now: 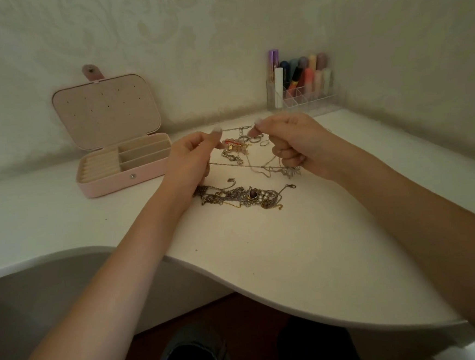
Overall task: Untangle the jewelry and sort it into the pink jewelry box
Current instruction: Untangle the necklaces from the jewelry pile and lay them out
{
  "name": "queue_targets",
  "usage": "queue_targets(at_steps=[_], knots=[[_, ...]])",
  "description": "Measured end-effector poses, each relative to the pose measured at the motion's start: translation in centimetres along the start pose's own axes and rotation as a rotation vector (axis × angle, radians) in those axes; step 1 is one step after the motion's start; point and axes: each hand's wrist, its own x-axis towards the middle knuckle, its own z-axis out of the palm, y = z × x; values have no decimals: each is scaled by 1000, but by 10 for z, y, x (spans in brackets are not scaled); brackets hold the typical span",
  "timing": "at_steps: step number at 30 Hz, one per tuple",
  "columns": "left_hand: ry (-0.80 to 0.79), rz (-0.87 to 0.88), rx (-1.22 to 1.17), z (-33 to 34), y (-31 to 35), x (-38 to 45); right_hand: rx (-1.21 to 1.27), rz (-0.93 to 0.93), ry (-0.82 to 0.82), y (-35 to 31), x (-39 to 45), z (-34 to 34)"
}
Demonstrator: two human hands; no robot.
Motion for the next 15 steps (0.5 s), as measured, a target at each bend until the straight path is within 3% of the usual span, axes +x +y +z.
queue_targets(at_steps=[6, 11, 15], knots=[[-62, -6, -28, 1, 5, -3, -230, 16, -50, -1, -5, 3], [-149, 7, -127, 1, 4, -3, -193, 84, -121, -2, -7, 7], [-197, 3, -160, 0, 2, -2, -302, 12, -149, -3, -10, 9]])
